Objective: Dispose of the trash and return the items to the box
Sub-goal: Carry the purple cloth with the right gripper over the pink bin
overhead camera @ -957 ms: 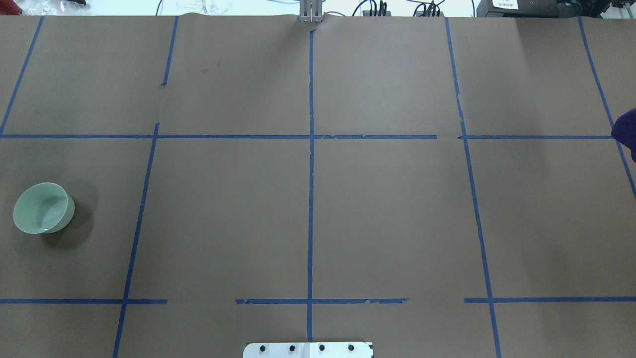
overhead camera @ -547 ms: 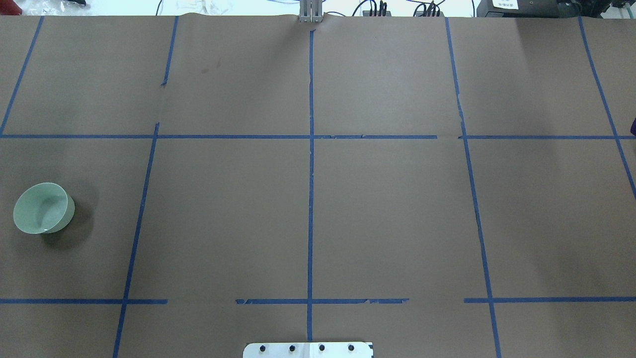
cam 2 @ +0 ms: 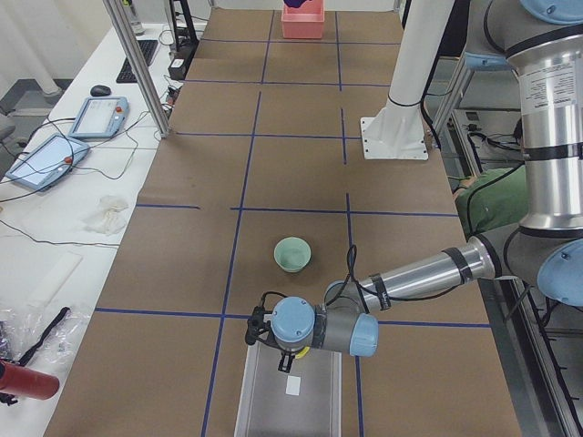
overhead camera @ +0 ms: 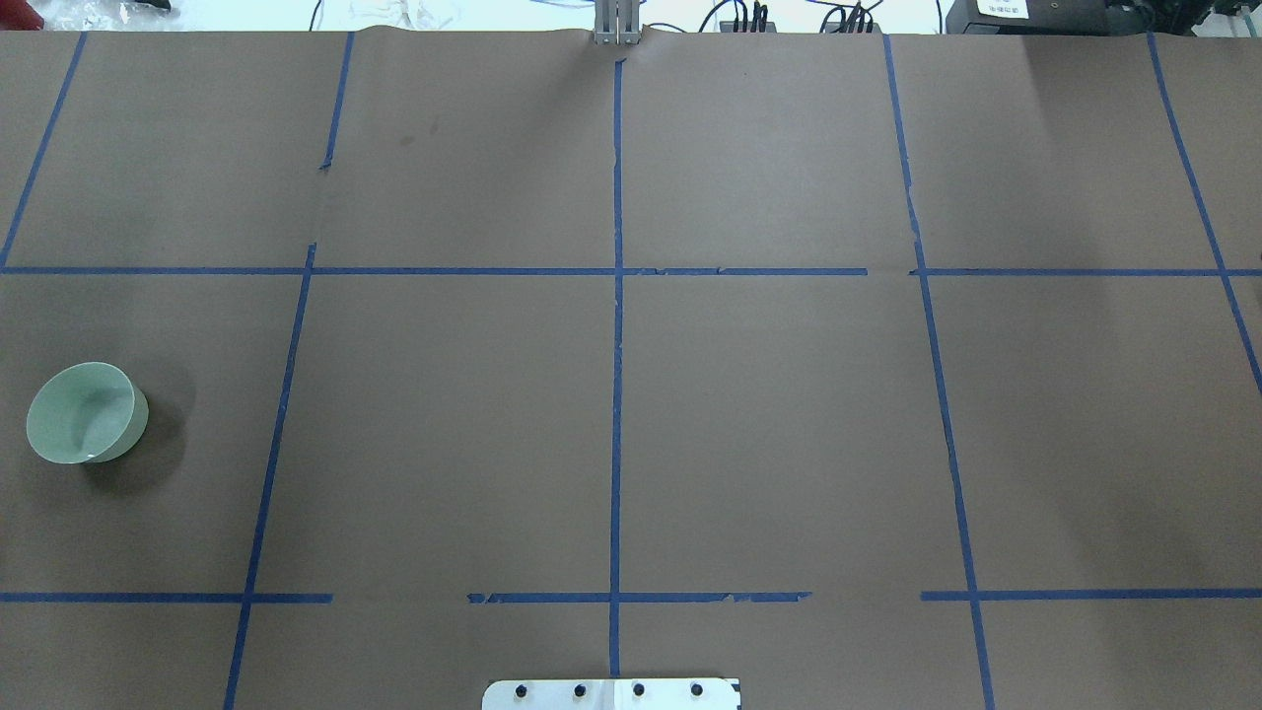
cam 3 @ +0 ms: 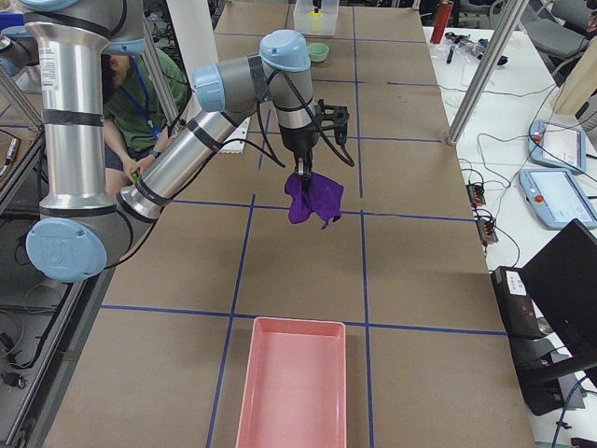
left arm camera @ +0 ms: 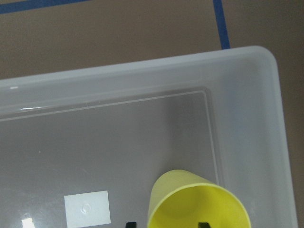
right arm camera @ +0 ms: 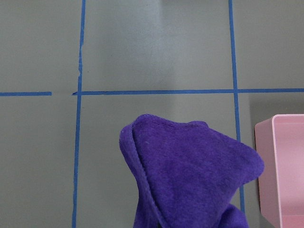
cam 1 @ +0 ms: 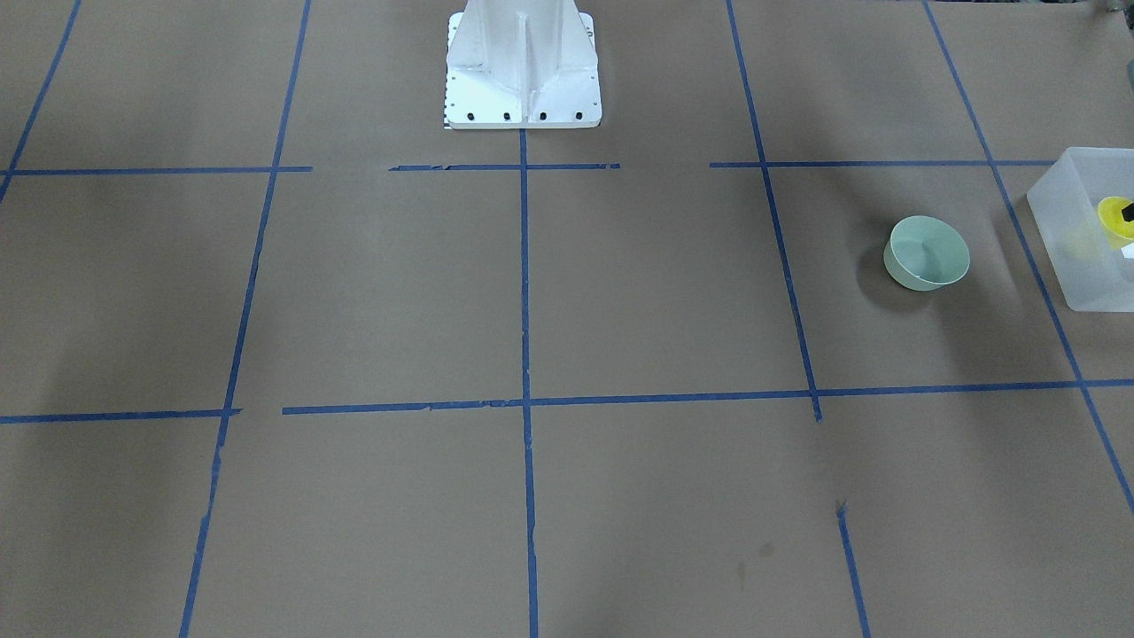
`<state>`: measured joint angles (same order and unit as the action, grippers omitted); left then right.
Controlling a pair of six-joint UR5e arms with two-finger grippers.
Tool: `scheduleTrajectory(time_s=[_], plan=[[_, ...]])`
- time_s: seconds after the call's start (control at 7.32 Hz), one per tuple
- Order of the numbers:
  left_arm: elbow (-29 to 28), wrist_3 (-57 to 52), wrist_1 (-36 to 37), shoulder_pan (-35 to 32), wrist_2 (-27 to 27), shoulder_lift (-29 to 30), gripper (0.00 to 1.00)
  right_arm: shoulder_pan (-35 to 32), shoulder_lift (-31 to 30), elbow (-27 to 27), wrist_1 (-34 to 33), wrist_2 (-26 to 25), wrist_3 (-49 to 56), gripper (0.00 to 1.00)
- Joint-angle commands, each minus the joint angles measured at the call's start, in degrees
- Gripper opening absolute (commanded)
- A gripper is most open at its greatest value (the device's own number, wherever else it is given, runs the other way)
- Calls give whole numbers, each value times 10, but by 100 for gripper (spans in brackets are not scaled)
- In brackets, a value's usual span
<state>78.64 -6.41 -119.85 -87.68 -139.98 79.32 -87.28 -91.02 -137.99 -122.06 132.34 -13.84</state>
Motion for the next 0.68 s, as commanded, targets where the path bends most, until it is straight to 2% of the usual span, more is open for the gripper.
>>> scheduleTrajectory(time_s=[0.0, 0.14, 0.27, 0.41, 0.55], plan=[[63, -7, -10, 1, 6, 0, 100, -11, -7, 1, 0, -1, 16, 0], [90, -21, -7, -1, 6, -3, 100, -13, -13, 2, 0, -1, 20, 0], [129, -47, 31, -12, 39, -7, 100, -21, -13, 10, 0, -1, 39, 0], [215, -58, 145, -20, 89, -2, 100, -49, -14, 34, 0, -9, 96, 0], [272, -58, 228, -21, 115, 19, 100, -99, -8, 79, 0, -46, 190, 0]])
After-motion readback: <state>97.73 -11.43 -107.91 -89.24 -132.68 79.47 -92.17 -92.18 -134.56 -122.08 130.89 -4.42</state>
